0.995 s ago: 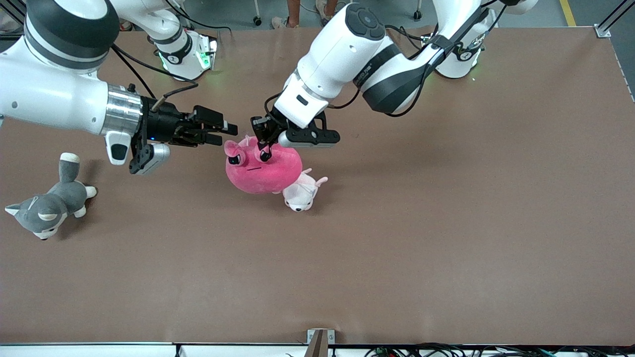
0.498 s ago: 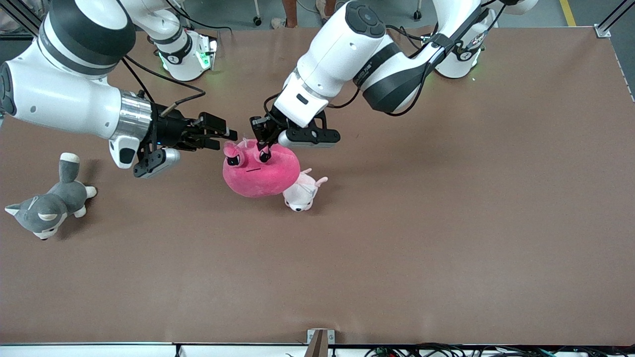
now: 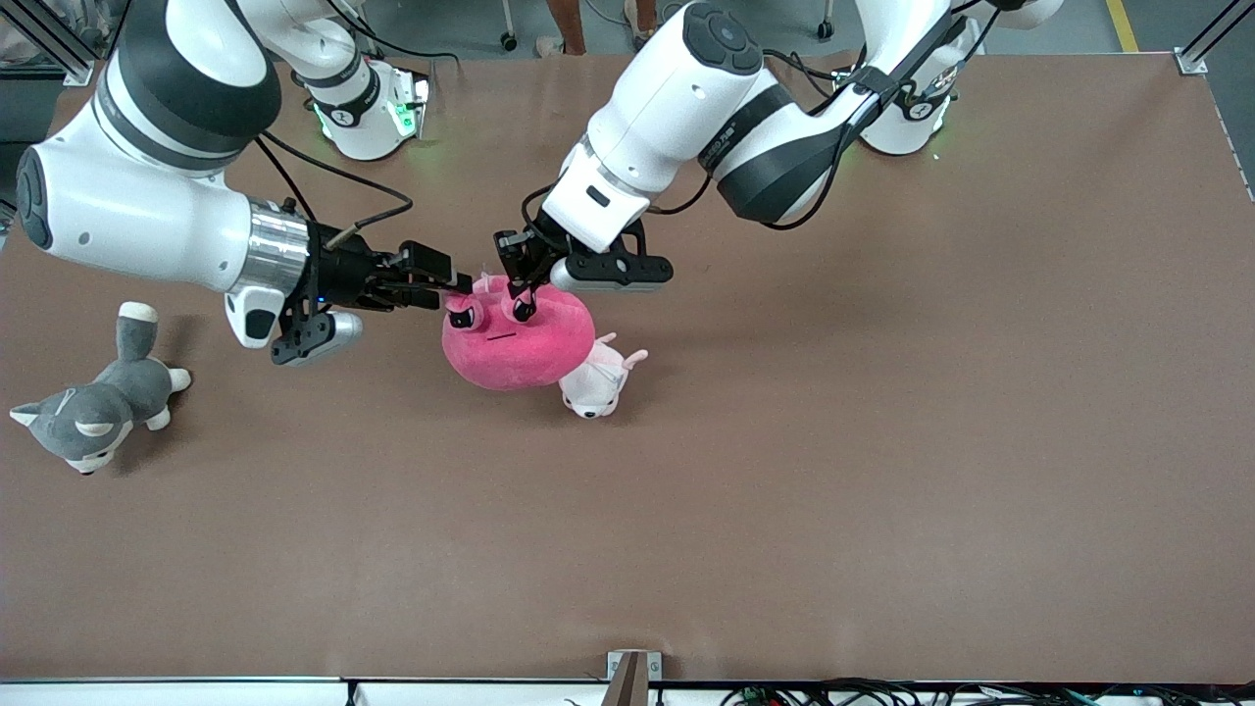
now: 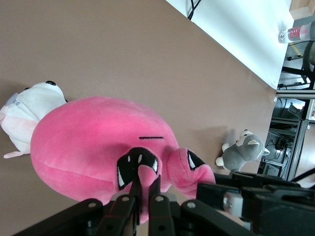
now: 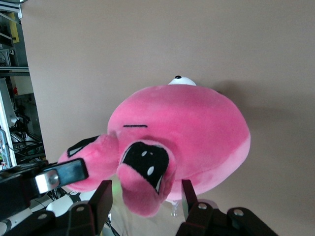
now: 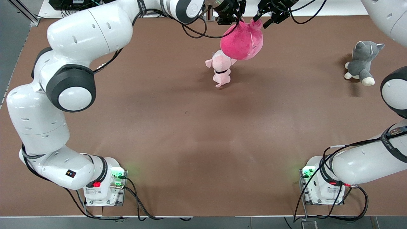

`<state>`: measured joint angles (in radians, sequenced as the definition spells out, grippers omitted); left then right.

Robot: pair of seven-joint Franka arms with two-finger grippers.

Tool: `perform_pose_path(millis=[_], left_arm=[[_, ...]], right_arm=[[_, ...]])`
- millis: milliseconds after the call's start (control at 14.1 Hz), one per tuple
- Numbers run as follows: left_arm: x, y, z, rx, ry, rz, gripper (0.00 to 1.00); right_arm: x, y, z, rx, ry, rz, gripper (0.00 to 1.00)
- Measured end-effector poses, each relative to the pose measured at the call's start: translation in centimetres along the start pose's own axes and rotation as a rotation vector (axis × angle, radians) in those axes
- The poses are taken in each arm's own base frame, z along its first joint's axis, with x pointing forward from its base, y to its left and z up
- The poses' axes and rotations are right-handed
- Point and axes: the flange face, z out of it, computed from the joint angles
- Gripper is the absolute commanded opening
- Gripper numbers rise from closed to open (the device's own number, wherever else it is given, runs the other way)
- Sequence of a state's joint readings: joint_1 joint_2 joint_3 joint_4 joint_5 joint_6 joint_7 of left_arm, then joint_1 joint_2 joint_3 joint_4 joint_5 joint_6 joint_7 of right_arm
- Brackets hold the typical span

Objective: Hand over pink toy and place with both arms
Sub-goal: 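Grasp the pink plush with the right gripper beside the left gripper, then open the left gripper to release the pink plush to the right gripper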

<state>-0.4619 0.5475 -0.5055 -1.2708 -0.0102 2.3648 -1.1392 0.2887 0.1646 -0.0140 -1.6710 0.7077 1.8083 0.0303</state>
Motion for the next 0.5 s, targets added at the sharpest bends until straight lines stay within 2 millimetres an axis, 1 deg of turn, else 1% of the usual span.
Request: perform_pose_path(millis=[427,498], left_arm=[[0.22,-0.13,0.08,0.002,0.002,-0.002,0.0],[0.24,-0.14,0.09,0.002,0.002,-0.003,0.0]], right_arm=[[0.21,0.15,0.52,-0.001,-0.004,0.004,0.61],[0.2,0.08,0.67,-0.001,-0.007,0.003,0.59]])
